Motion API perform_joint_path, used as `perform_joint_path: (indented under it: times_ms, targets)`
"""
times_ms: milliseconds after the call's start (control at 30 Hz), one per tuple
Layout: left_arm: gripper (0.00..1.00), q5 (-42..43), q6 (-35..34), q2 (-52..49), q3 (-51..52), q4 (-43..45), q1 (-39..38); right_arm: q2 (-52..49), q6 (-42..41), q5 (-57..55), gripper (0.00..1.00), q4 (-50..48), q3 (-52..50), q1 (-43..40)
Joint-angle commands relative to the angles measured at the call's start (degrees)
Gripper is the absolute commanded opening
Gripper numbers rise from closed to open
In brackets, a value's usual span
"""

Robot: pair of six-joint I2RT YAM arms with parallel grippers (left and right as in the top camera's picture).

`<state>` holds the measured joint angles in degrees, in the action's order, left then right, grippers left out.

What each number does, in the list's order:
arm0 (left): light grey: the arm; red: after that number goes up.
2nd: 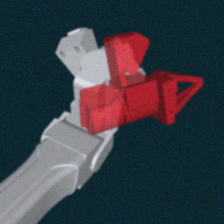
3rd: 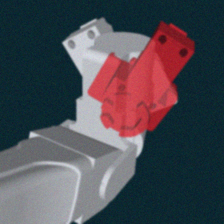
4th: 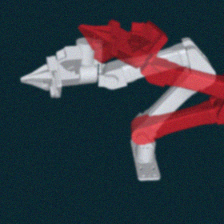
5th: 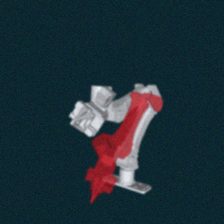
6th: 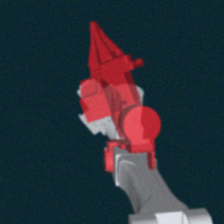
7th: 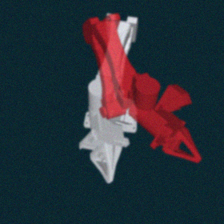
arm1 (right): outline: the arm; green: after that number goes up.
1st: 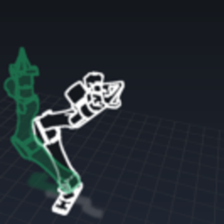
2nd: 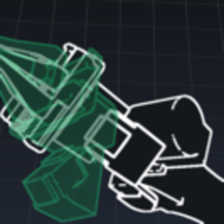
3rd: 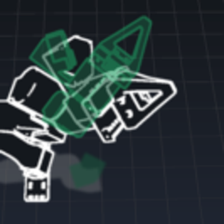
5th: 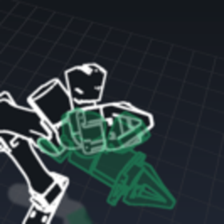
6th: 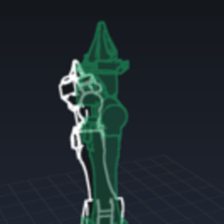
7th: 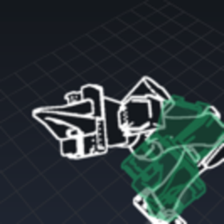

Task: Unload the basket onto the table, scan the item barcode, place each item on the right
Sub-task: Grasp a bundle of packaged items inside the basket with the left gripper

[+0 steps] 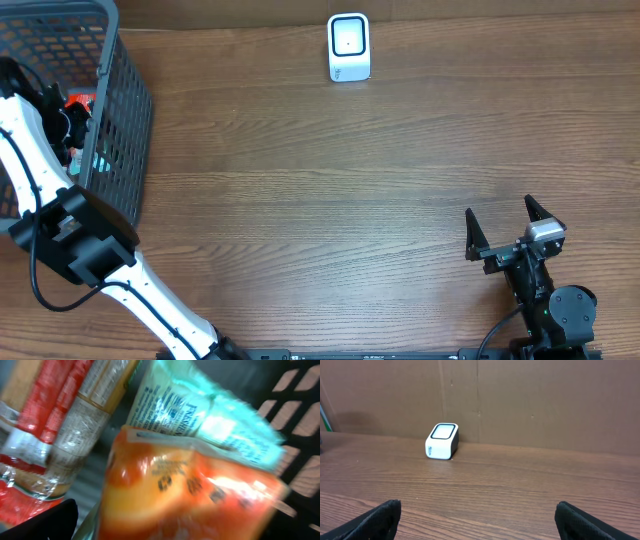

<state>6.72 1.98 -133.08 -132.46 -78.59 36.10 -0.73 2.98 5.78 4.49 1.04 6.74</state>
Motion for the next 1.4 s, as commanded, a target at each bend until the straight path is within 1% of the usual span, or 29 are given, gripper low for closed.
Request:
perform_joint_path:
  times_ms: [0,533,733,967,1033,1100,1167,1267,1300,1367]
  targets:
    - [1.0,0.8,1.7,-1.6,0.1,-0.6,-0.1,0.6,0.1,0.3,1.0,-0.2,-0.6,-0.4]
    - [1.0,0.7,1.7,-2.6,0.3,-0.6,-0.1,0.6,0.1,0.3,1.0,-0.2,-0.6,-0.4]
    - [1.0,0.1,1.7,-2.6,3.8,1.2,-0.1,0.6,0.1,0.3,1.0,-0.2,-0.6,-0.4]
    - [0.99,0.3,1.7,-2.6,8.9,5.3,-0.1,0.6,0.1,0.3,1.0,-0.2,-0.6,-0.4]
    - [0.93,0.4,1.7,-2.6,8.9,5.7,-0.1,0.6,0.1,0.3,1.0,-0.2,-0.6,-0.4]
    - [0.82,0.4,1.7,-2.6,8.9,5.8,-0.1,0.6,0.1,0.3,1.0,-0.2,-0.6,-0.4]
    - [0.66,0.3,1.7,-2.6,8.9,5.8,0.0,0.6,0.1,0.3,1.0,-0.2,-0.6,-0.4]
    - [0.48,0.0,1.7,-2.6,8.9,5.8,0.0,0.6,0.1,0.3,1.0,-0.2,-0.6,-0.4]
    - [0.4,-1.1,1.7,-2.6,8.6,5.5,0.0,0.6,0.1,0.3,1.0,-0.2,-0.6,-0.4]
    - [0.32,-2.4,1.7,-2.6,7.6,4.7,0.0,0.6,0.1,0.3,1.0,-0.2,-0.6,-0.4]
